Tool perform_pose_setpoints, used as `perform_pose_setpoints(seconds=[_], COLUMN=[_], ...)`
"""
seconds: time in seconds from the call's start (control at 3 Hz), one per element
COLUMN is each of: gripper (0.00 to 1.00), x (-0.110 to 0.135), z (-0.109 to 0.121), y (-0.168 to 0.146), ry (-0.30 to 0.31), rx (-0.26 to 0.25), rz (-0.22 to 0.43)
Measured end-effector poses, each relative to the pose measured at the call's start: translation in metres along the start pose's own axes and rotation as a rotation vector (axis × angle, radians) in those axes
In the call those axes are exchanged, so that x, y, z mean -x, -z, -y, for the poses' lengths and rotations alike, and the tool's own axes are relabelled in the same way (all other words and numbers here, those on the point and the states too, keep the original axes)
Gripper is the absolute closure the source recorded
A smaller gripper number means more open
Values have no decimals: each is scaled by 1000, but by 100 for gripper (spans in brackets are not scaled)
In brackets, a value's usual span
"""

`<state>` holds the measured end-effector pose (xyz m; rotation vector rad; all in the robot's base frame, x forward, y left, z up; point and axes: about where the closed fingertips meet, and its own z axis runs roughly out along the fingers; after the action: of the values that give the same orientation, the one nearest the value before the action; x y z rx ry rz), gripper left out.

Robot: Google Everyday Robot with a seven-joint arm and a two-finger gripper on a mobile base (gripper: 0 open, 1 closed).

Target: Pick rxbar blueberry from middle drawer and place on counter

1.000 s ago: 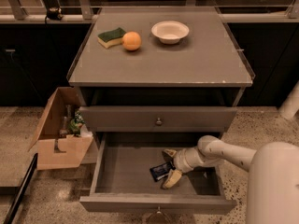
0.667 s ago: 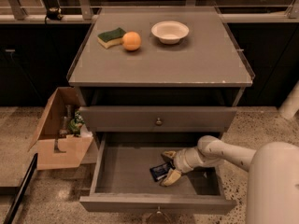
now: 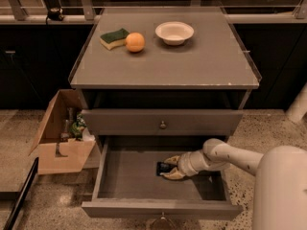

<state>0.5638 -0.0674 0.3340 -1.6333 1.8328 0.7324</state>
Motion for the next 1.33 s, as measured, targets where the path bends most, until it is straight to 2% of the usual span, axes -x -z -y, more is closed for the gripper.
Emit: perform_pose_setpoints(seconds=[0.33,0.67,1.33], gripper=[93,100,100], x=[0,3,36], z=[0,0,-5], y=[0,2,29], ry=[0,0,46], rx=[0,1,52], rz=[0,1,160])
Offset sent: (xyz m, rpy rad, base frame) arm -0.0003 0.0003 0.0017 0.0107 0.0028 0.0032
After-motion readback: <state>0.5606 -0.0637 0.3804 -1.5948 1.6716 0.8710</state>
